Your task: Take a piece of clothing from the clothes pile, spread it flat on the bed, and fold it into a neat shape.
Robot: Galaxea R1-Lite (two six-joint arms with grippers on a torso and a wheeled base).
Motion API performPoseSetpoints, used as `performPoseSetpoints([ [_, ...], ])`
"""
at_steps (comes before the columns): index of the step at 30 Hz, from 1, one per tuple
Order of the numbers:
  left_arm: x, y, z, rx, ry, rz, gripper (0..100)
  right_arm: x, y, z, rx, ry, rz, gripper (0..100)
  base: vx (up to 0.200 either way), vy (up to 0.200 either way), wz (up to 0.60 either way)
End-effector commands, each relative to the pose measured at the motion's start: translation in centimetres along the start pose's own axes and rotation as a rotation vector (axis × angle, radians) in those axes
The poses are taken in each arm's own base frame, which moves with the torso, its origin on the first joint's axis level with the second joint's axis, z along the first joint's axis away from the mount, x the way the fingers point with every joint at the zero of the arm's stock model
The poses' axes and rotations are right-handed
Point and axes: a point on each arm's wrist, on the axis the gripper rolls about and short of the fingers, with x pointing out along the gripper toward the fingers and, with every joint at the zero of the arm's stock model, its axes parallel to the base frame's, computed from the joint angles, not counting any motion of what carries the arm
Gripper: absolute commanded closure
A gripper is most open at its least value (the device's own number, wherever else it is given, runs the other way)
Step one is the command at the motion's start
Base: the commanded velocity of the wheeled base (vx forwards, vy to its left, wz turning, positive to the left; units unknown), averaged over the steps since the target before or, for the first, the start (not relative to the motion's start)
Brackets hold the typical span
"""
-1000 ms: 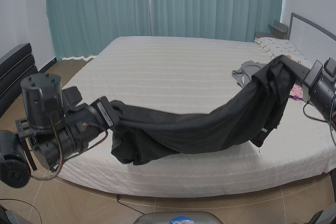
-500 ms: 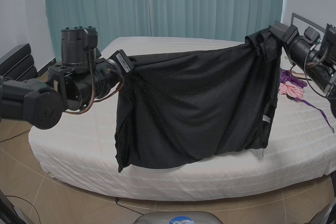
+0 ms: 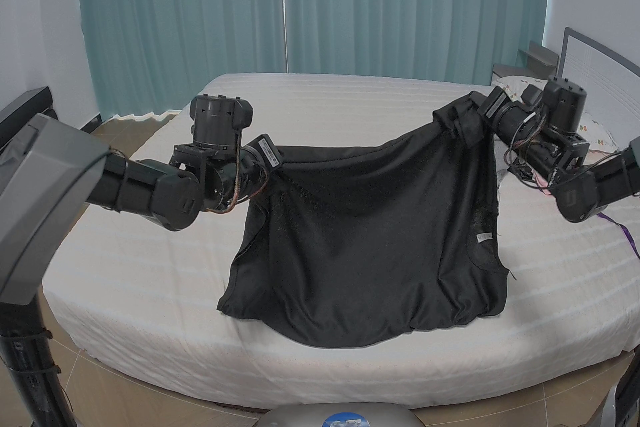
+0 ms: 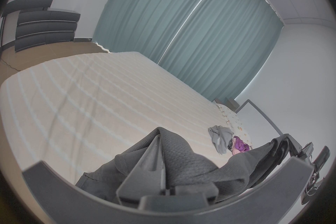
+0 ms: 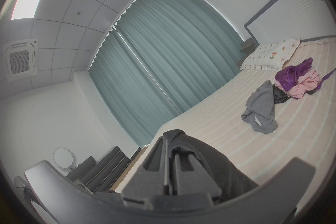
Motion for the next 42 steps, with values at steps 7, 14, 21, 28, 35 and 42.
performPoseSetpoints([
  [7, 7.2, 3.1, -4.2, 0.007, 0.070, 0.064, 100, 4.3, -7.3, -6.6, 0.000, 0.070, -0.119, 100, 0.000, 0.000, 0.00],
  [14, 10.8, 3.8, -6.1, -0.045, 0.068, 0.057, 100, 6.4, -9.6, -9.3, 0.001, 0.090, -0.138, 100, 0.000, 0.000, 0.00],
  [21, 13.9, 5.9, -8.2, -0.094, 0.098, 0.117, 0, 7.4, -12.5, -13.1, -0.004, 0.159, -0.189, 0, 0.000, 0.000, 0.00],
  [28, 14.8, 8.3, -7.6, -0.165, 0.125, 0.218, 0, 7.5, -16.0, -14.3, 0.005, 0.220, -0.291, 0, 0.000, 0.000, 0.00],
  [35, 14.2, 10.2, -6.2, -0.193, 0.187, 0.308, 0, 6.7, -17.3, -11.0, 0.061, 0.162, -0.323, 0, 0.000, 0.000, 0.00],
  [42, 12.1, 11.0, -5.2, -0.226, 0.368, 0.308, 0, 5.0, -17.1, -10.2, 0.128, 0.224, -0.310, 0, 0.000, 0.000, 0.00],
])
